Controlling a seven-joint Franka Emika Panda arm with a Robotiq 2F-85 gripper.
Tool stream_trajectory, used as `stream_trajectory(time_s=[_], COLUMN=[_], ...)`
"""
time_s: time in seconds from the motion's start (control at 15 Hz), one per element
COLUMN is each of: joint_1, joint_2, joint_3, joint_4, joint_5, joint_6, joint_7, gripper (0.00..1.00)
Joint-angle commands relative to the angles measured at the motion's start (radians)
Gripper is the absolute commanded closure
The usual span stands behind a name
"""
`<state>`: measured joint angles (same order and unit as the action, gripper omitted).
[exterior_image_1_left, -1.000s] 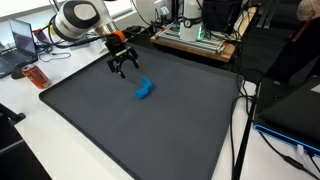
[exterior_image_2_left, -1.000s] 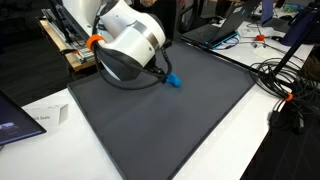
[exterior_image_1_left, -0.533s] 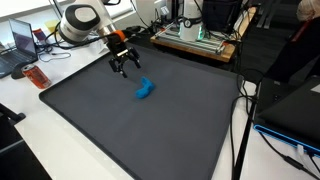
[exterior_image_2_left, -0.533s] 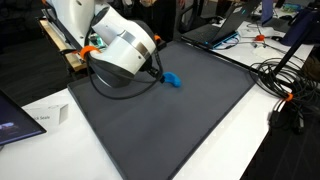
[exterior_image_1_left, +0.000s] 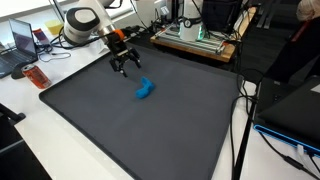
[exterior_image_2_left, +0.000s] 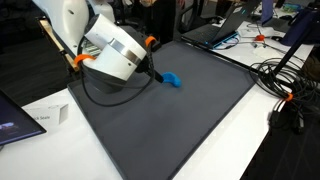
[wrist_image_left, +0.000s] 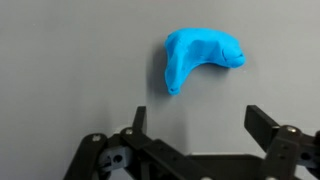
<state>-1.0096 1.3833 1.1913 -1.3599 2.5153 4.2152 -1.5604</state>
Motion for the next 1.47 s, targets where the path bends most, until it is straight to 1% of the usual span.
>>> stream_trajectory(time_s=[0.0, 0.4, 0.67, 0.93, 1.4], joint_1=[-0.045, -0.081, -0.111, -0.127, -0.155], joint_2=[0.044, 0.062, 0.084, 0.105, 0.080], joint_3=[0.042, 0.047, 0.064, 0.074, 0.073], joint_4=[-0.015, -0.019, -0.023, -0.028, -0.054], joint_5=[0.000, 0.000, 0.000, 0.000, 0.000], joint_6=[0.021, 0.021, 0.021, 0.020, 0.021], joint_7=[-0.040, -0.067, -0.101, -0.121, -0.160], gripper=[0.00, 0.00, 0.00, 0.00, 0.00])
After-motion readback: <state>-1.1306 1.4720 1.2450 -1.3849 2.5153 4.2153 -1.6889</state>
